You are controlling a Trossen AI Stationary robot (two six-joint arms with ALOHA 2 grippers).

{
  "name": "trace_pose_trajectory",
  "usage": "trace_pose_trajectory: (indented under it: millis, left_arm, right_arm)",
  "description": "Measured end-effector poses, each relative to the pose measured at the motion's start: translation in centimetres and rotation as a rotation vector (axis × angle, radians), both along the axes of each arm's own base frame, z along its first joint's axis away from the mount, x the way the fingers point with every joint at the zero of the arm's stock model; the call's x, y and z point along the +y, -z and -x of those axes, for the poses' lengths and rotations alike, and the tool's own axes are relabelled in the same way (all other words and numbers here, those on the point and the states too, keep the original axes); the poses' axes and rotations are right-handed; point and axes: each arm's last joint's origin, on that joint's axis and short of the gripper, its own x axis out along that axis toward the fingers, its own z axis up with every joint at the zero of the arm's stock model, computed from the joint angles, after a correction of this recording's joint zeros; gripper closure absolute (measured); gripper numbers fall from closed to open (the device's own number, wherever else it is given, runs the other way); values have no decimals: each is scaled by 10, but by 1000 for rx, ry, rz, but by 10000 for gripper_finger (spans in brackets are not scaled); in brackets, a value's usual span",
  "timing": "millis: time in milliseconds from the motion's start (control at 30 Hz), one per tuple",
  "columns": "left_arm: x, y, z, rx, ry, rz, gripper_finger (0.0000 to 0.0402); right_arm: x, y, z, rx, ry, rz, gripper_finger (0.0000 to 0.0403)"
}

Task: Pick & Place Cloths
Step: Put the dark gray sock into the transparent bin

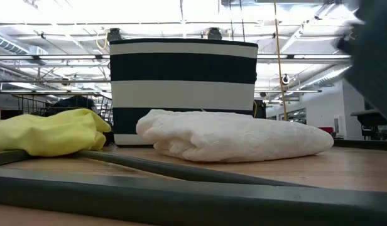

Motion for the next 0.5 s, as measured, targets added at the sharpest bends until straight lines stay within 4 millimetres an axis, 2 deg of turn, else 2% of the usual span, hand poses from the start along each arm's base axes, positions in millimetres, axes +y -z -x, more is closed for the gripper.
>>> trace_pose_trajectory:
  millis: [300,400,500]
  left_arm:
    - [-3,-2,-3,-13,41,-25,131]
    - [-8,-9,-8,-61,103,-47,131]
    - [-15,-18,-15,-130,178,-87,131]
  right_arm:
    - [-27,-93,-30,-583,104,-39,401]
    - [-35,-114,-39,-728,119,-28,402]
    - [-41,-122,-47,-819,113,-15,402]
